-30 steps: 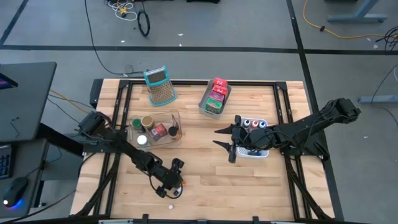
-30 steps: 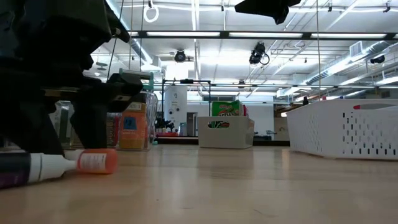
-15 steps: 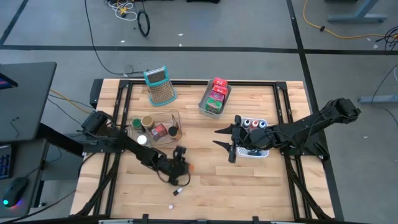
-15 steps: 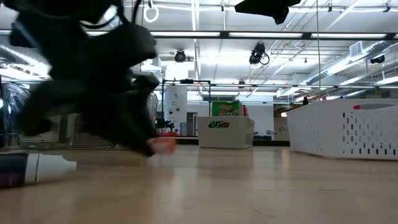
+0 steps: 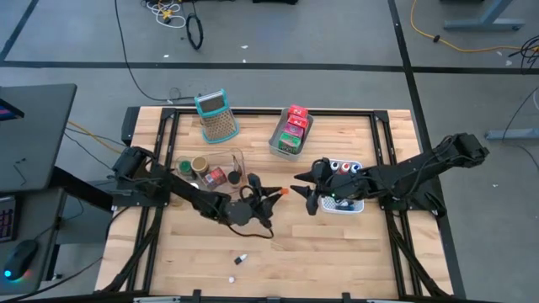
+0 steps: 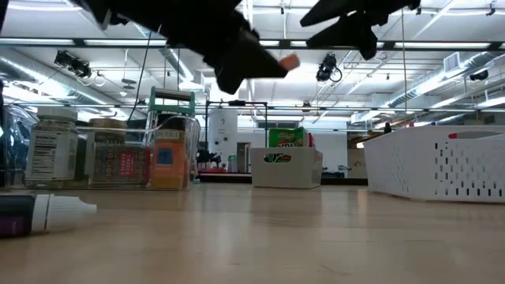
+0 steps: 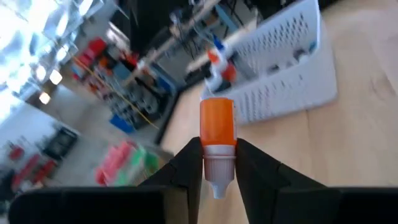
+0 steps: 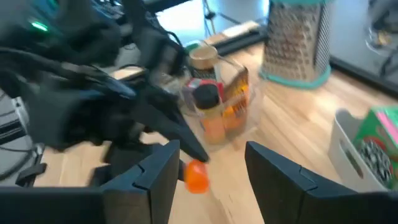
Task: Pick & Place Kitchen Items
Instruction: Put the orange food coloring bottle into the white bin
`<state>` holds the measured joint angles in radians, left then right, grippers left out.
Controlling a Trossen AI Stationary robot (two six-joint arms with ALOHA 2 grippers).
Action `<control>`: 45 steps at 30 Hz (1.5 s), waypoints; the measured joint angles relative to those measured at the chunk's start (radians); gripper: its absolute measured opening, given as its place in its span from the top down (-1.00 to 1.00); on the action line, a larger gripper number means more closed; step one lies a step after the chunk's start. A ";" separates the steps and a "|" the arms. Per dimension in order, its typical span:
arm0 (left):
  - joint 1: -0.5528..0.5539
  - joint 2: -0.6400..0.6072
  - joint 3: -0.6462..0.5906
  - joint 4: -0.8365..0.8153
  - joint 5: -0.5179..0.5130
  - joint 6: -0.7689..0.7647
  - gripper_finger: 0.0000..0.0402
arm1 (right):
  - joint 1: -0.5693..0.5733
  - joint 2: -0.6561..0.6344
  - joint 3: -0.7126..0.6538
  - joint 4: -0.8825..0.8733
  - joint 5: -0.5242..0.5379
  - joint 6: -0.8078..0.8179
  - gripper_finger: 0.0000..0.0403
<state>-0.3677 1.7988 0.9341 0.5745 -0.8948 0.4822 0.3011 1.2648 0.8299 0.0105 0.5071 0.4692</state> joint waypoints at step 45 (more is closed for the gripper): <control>0.077 -0.002 0.109 0.047 0.101 0.191 0.59 | -0.006 0.001 -0.072 0.121 0.000 0.116 0.29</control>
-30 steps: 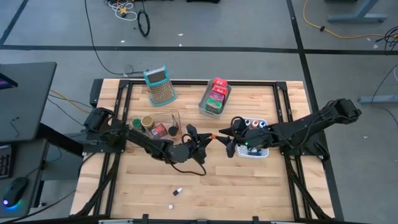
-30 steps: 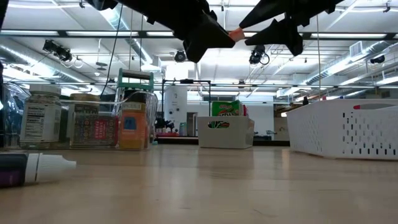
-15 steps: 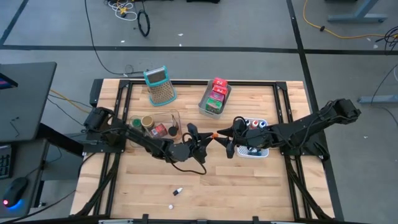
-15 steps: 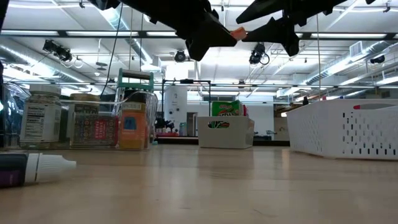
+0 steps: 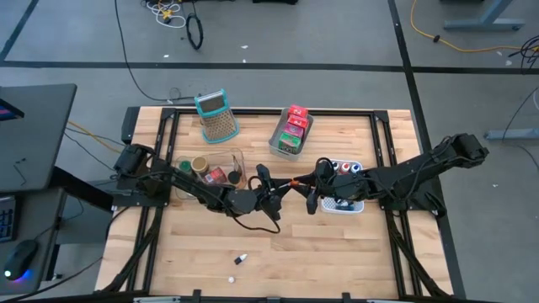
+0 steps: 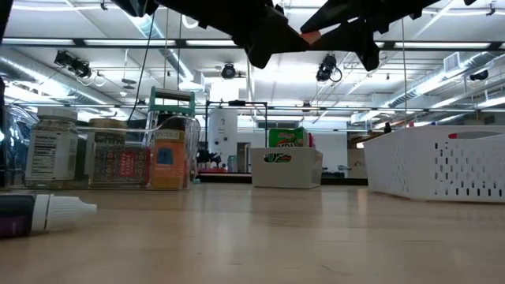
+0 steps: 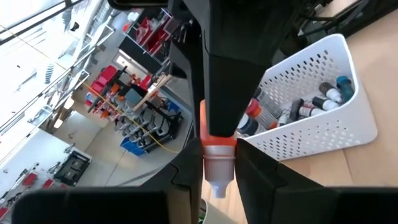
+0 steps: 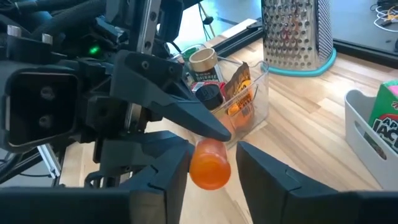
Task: Pick & Place Kitchen Items
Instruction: Put the orange food coloring bottle into the white bin
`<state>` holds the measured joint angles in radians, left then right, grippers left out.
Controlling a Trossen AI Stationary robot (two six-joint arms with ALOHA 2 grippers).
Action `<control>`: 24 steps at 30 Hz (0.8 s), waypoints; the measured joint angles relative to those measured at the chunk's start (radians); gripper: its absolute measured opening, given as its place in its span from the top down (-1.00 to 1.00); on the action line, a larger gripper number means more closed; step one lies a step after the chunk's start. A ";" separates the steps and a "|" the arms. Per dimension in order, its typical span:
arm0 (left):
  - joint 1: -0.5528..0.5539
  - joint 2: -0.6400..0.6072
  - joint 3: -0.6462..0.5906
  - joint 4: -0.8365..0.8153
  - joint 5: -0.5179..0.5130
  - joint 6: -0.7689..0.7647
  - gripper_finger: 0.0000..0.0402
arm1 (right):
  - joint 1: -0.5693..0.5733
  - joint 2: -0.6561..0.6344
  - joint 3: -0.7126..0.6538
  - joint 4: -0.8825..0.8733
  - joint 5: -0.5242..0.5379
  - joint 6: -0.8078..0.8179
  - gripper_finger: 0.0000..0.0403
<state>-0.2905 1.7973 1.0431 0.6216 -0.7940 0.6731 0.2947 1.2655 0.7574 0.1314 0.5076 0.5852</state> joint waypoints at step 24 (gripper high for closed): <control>0.000 0.000 -0.001 -0.029 -0.002 -0.064 0.33 | -0.021 -0.001 0.001 -0.031 0.004 -0.004 0.51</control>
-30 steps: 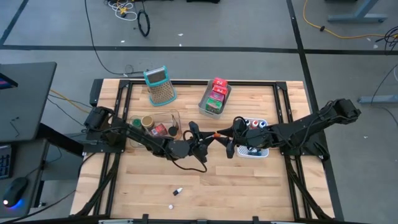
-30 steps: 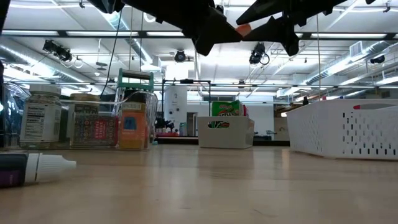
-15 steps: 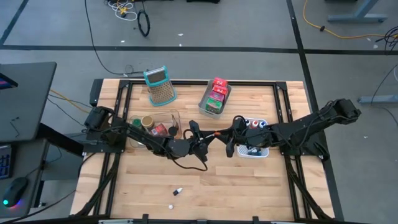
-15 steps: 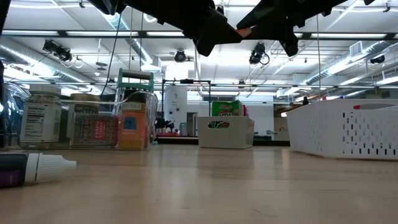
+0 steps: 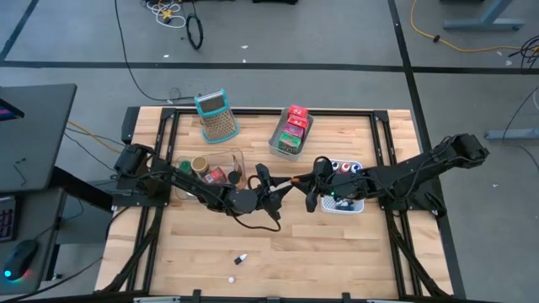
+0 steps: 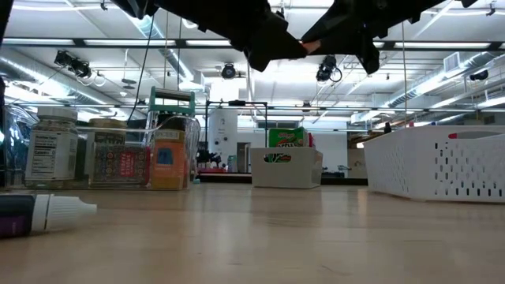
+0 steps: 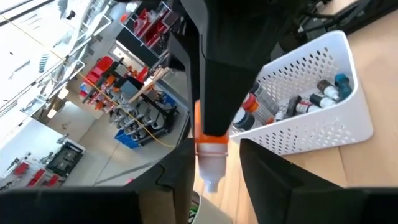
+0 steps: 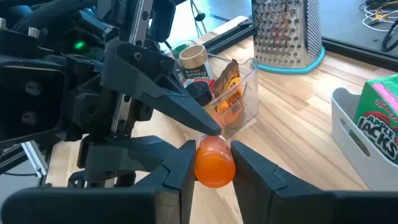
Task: Pick & Place Kitchen Items
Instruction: Put the orange food coloring bottle into the white bin
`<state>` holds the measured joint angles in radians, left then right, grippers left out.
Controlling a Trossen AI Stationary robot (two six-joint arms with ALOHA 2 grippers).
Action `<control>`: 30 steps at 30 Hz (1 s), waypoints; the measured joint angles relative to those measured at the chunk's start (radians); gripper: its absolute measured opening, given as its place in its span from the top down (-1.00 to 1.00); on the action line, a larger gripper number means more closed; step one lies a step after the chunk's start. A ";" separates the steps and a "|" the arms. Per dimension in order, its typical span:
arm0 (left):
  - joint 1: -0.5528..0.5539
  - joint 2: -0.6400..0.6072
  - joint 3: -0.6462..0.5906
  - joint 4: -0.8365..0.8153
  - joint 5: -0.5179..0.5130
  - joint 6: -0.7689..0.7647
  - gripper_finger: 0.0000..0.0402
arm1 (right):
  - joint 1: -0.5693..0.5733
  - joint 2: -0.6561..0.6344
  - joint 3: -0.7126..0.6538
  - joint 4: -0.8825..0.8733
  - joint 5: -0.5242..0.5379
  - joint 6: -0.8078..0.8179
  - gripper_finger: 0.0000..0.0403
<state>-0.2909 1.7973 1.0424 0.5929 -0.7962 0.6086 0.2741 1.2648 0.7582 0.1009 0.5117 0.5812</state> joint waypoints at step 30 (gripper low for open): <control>-0.085 0.000 0.000 -0.628 -0.105 -0.626 0.04 | 0.131 -0.066 0.002 -0.744 -0.102 0.576 0.52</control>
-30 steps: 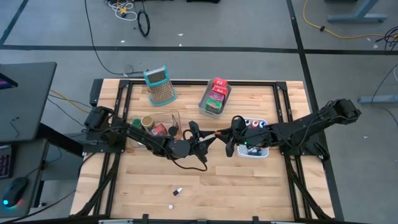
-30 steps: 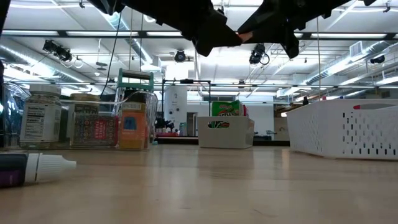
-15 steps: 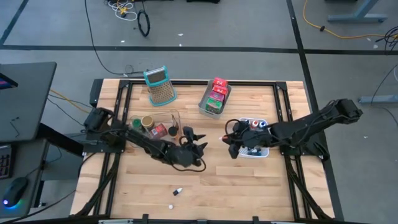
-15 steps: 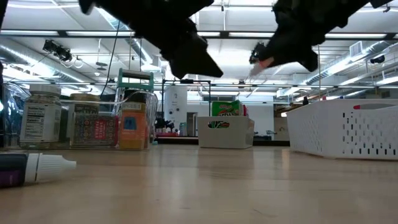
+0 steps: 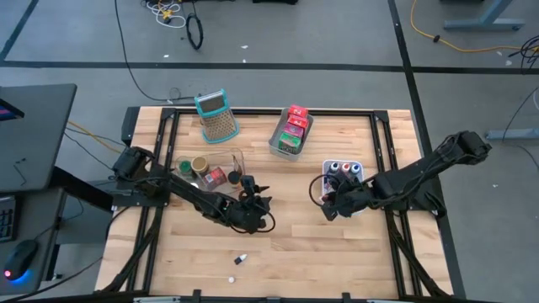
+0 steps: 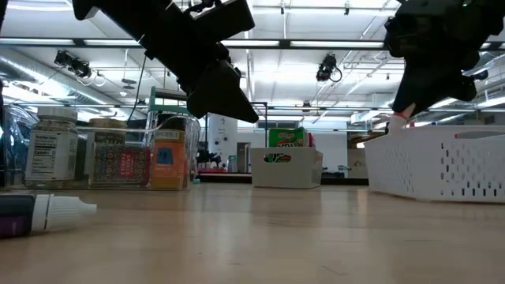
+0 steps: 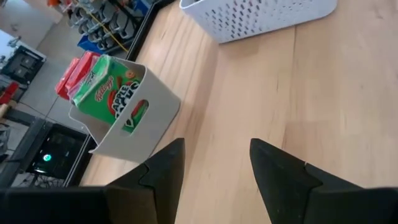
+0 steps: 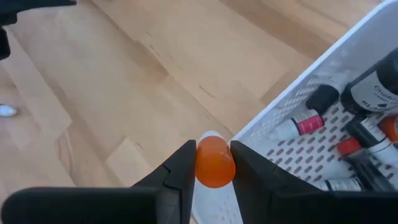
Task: Pick & Place Kitchen Items
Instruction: Put the orange food coloring bottle into the white bin
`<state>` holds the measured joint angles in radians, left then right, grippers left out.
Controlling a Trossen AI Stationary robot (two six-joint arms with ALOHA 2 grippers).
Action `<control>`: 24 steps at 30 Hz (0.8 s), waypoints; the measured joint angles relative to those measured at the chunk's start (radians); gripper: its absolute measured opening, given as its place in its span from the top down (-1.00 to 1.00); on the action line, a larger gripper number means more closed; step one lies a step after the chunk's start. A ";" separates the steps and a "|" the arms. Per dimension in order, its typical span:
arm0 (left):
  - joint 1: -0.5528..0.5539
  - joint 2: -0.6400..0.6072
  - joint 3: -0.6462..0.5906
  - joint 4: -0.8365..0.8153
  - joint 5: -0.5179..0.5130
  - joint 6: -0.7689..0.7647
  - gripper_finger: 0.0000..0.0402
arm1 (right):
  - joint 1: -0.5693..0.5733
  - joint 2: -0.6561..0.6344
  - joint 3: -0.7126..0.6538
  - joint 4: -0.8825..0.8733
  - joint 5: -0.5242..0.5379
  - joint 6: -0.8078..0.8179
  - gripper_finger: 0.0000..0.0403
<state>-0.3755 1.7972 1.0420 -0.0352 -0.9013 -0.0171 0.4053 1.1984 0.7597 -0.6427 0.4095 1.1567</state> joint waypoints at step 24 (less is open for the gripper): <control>0.004 0.000 0.000 -0.004 0.004 -0.013 0.04 | 0.088 -0.119 0.000 0.057 0.156 -0.288 0.50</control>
<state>-0.3714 1.7973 1.0420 -0.0395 -0.8974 -0.0299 0.4936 1.0797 0.7597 -0.5855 0.5656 0.8685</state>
